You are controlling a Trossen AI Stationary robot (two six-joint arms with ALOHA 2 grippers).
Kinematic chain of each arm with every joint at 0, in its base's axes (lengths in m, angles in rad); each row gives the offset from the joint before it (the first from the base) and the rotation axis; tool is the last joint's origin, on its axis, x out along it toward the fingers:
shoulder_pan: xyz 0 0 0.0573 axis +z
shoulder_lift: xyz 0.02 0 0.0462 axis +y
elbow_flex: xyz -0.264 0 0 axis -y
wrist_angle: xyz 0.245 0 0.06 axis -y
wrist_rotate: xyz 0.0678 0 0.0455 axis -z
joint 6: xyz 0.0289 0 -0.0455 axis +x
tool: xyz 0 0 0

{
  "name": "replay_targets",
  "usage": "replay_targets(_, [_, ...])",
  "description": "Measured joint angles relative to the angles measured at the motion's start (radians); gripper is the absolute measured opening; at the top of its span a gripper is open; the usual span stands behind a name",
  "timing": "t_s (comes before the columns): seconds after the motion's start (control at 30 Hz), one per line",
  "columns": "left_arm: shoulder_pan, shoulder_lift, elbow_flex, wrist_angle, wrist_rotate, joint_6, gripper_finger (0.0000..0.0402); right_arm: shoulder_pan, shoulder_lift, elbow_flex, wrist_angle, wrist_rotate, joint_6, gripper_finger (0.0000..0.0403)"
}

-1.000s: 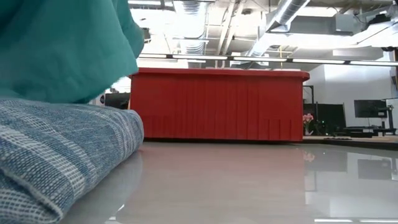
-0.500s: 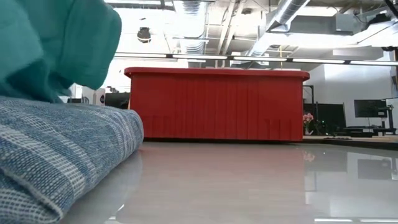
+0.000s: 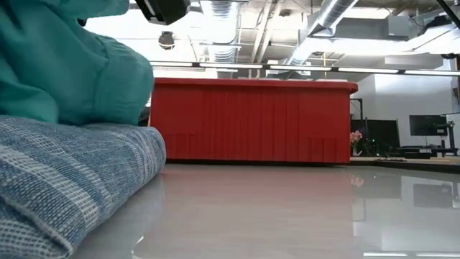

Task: Fold Laundry from Bin
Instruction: Stack the light blue shorts on top of the folded patterned blue shirt

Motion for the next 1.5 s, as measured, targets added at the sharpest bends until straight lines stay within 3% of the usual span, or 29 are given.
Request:
replay_targets(0.23, [0.000, -0.081, 0.000, -0.017, 0.090, -0.022, 0.0183, 0.010, -0.002, 0.000, -0.022, -0.093, -0.012, 0.0217])
replay_targets(0.4, [0.000, -0.176, 0.000, -0.023, 0.164, -0.115, 0.0232, 0.014, -0.028, -0.001, -0.146, -0.202, -0.014, 0.0226])
replay_targets(0.5, [0.000, -0.244, 0.000, 0.001, 0.192, -0.191, 0.0241, 0.024, -0.065, -0.001, -0.287, -0.191, -0.028, 0.0224])
replay_targets(0.63, [-0.006, -0.346, 0.000, 0.162, 0.202, -0.268, 0.0243, 0.030, -0.144, -0.002, -0.353, -0.081, -0.073, 0.0214])
replay_targets(0.8, [-0.029, -0.420, 0.000, 0.520, 0.098, -0.285, 0.0243, -0.007, -0.194, 0.003, -0.324, -0.003, -0.206, 0.0175])
replay_targets(0.97, [-0.071, -0.399, 0.001, 0.804, 0.010, -0.201, 0.0243, -0.034, -0.190, -0.001, -0.439, 0.001, -0.313, 0.0151])
replay_targets(1.1, [-0.113, -0.349, 0.002, 0.843, -0.027, -0.137, 0.0243, -0.023, -0.191, -0.001, -0.636, 0.007, -0.349, 0.0155])
replay_targets(1.27, [-0.171, -0.249, 0.001, 0.870, -0.057, -0.132, 0.0243, -0.025, -0.191, 0.000, -0.600, 0.003, -0.511, 0.0190])
replay_targets(1.5, [-0.291, -0.097, 0.000, 1.094, -0.126, -0.121, 0.0243, -0.065, -0.174, -0.003, -0.623, 0.005, -0.795, 0.0260])
